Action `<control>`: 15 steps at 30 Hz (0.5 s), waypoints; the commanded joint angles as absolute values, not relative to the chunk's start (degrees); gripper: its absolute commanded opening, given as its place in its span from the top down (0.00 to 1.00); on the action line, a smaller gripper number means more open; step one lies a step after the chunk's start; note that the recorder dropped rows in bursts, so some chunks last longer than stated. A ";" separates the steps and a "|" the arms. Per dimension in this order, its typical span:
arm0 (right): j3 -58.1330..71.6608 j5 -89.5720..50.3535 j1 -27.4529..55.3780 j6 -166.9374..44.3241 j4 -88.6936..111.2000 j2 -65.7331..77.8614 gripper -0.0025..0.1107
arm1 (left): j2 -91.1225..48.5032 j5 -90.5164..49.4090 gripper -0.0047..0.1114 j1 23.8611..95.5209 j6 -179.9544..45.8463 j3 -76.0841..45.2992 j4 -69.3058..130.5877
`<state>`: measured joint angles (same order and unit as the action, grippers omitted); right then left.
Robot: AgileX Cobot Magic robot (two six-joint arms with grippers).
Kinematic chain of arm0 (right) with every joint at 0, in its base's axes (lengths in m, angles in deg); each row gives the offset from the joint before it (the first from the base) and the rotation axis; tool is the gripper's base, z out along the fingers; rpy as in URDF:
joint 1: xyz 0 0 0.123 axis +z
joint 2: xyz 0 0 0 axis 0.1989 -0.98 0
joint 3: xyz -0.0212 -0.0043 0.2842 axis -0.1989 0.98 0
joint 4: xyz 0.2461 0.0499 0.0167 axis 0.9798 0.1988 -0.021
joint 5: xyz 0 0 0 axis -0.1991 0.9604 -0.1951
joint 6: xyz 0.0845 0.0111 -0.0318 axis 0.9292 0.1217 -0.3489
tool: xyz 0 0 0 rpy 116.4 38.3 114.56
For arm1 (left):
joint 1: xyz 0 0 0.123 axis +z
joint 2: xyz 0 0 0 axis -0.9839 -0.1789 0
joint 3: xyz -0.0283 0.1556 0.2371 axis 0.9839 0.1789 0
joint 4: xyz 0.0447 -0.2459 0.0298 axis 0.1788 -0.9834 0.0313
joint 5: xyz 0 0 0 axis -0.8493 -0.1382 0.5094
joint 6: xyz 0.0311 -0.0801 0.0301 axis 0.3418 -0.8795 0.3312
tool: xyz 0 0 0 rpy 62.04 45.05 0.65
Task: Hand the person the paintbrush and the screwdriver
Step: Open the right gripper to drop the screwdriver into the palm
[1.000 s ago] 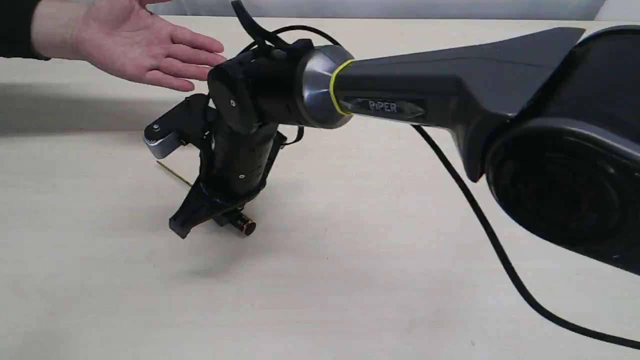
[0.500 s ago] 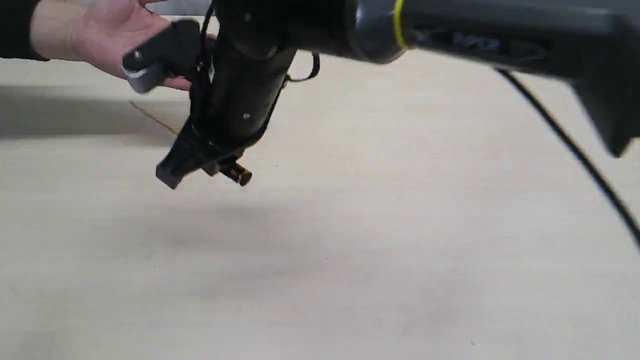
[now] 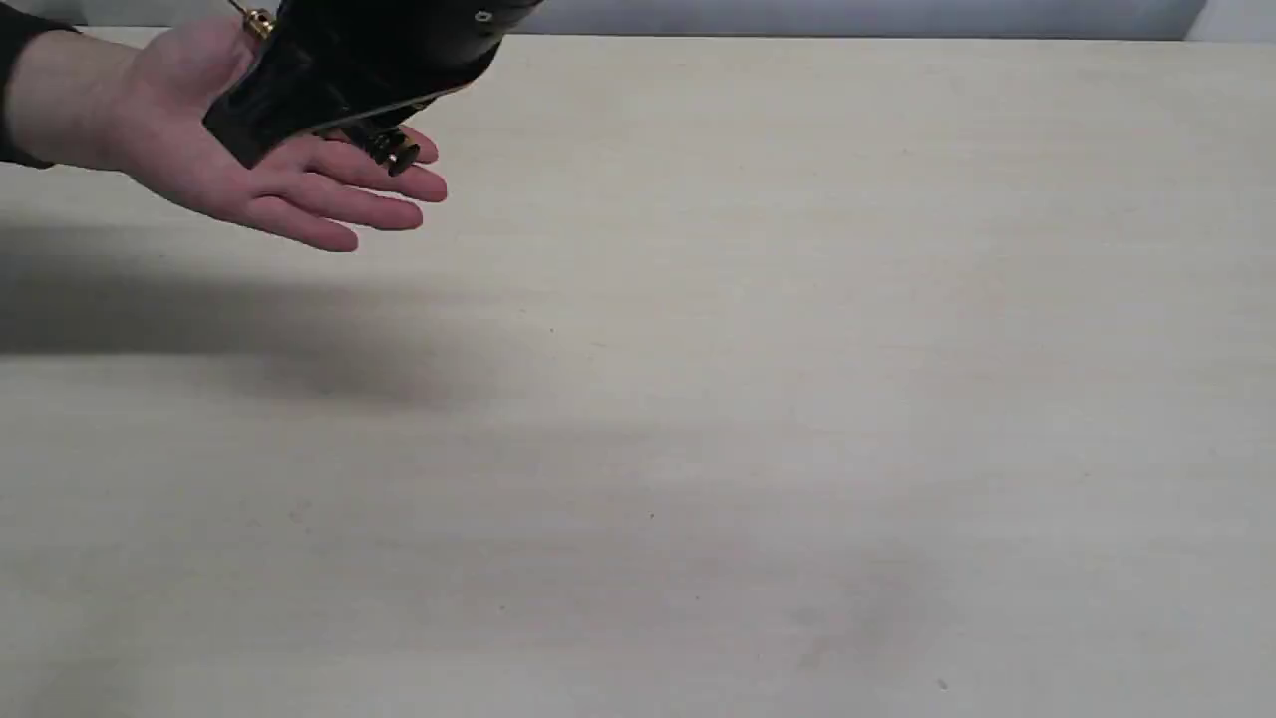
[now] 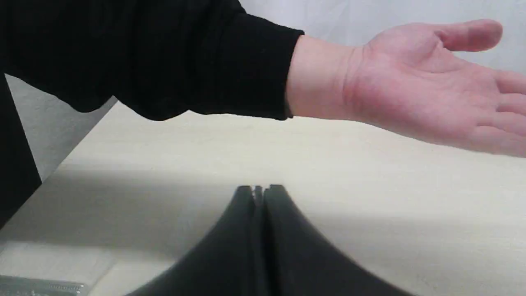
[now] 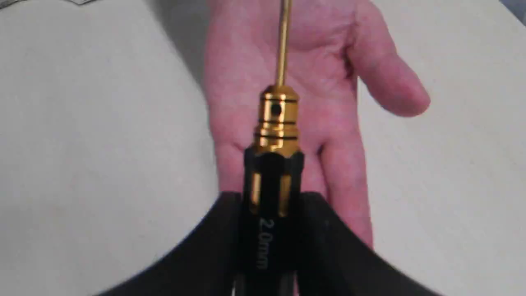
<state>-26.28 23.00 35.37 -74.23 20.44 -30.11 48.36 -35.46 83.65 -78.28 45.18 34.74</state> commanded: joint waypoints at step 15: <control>-26.29 15.13 35.13 -76.41 20.34 -37.32 0.71 | 48.50 -34.87 0.96 83.33 -78.40 45.30 34.49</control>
